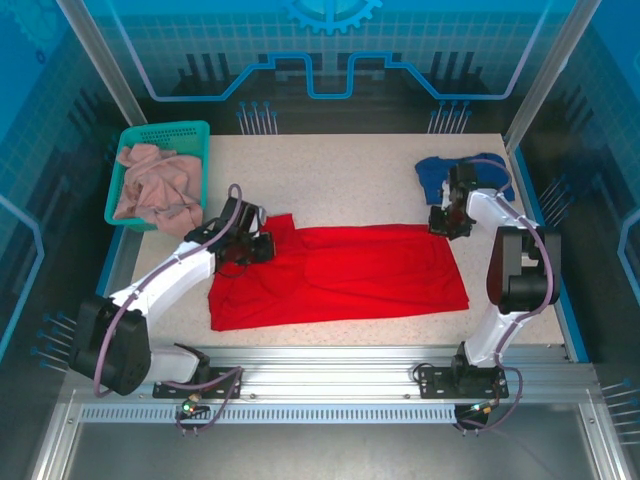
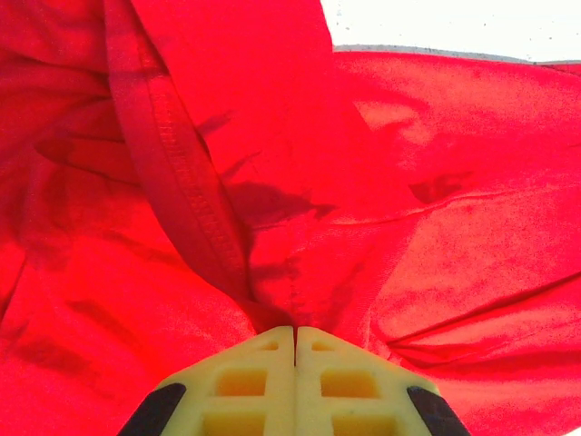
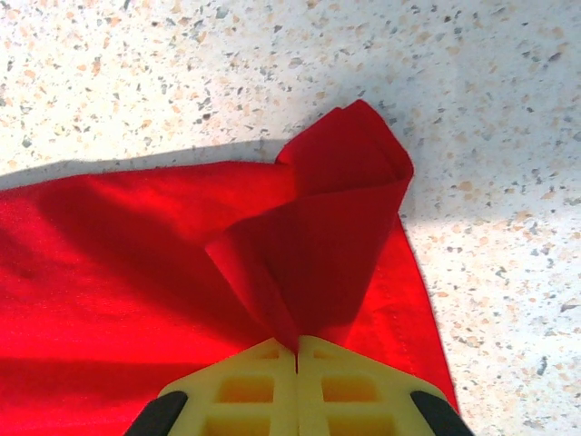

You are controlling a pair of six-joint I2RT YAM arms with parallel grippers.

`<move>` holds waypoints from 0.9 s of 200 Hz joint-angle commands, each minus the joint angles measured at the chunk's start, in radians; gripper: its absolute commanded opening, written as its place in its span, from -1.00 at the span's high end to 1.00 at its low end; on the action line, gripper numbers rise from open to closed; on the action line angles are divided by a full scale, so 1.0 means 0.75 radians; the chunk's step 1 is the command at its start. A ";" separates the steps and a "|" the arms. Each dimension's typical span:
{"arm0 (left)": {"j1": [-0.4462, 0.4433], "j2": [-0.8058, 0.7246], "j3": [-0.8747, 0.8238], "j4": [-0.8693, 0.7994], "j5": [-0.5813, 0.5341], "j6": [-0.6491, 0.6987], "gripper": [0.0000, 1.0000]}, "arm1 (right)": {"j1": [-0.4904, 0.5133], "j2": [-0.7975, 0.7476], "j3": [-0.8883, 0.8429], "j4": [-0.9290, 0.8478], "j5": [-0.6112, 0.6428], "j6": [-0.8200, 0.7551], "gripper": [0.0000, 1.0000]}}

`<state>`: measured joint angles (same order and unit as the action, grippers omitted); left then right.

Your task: Fold the inside-out t-shirt

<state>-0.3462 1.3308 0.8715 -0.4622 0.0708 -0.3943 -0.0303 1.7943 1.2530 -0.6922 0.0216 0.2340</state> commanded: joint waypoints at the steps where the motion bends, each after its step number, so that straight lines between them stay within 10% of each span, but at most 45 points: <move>1: -0.019 -0.006 -0.049 -0.029 0.035 -0.016 1.00 | -0.021 0.038 0.035 -0.055 0.022 -0.015 0.86; 135: -0.035 0.154 -0.146 0.081 0.014 -0.044 1.00 | -0.005 0.061 -0.034 -0.061 0.097 0.019 0.45; 180: -0.035 -0.038 -0.140 0.016 -0.026 -0.045 0.20 | 0.031 -0.174 -0.074 -0.047 0.122 0.041 0.14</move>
<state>-0.3660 1.4120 0.7753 -0.4145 0.0750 -0.4263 -0.0288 1.8034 1.2118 -0.7132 0.0887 0.2489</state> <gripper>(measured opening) 0.302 0.406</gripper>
